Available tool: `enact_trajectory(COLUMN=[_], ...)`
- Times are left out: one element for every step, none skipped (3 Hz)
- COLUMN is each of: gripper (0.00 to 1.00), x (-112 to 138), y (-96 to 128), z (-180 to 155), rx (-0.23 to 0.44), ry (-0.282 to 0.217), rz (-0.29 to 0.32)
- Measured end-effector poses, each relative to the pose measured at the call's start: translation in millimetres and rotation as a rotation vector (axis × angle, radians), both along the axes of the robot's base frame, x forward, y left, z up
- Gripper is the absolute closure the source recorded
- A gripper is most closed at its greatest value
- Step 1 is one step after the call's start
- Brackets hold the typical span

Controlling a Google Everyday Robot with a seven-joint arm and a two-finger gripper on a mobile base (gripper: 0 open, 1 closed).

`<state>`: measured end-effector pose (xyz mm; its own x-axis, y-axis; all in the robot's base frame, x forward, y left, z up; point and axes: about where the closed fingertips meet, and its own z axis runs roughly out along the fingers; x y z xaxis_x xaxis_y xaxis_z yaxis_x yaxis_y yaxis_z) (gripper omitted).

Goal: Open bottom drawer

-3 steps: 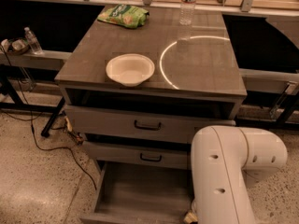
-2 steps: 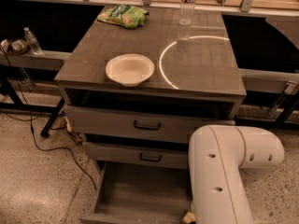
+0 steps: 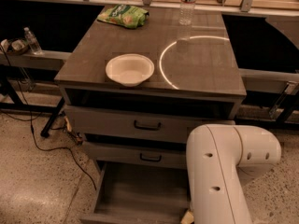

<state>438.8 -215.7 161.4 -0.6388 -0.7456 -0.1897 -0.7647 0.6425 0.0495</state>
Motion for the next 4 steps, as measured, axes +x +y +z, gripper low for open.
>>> enact_trajectory(gripper=[0.35,0.67,0.98,1.0], x=[0.5,0.5,-1.0,-26.8], y=[1.0,1.3,5.2,60.6], z=[1.3,8.3,11.1,66.3], rx=[0.0,0.0,0.008,0.123], ry=[0.0,0.0,-0.003,-0.076], rz=[0.0,0.001,0.013,0.19])
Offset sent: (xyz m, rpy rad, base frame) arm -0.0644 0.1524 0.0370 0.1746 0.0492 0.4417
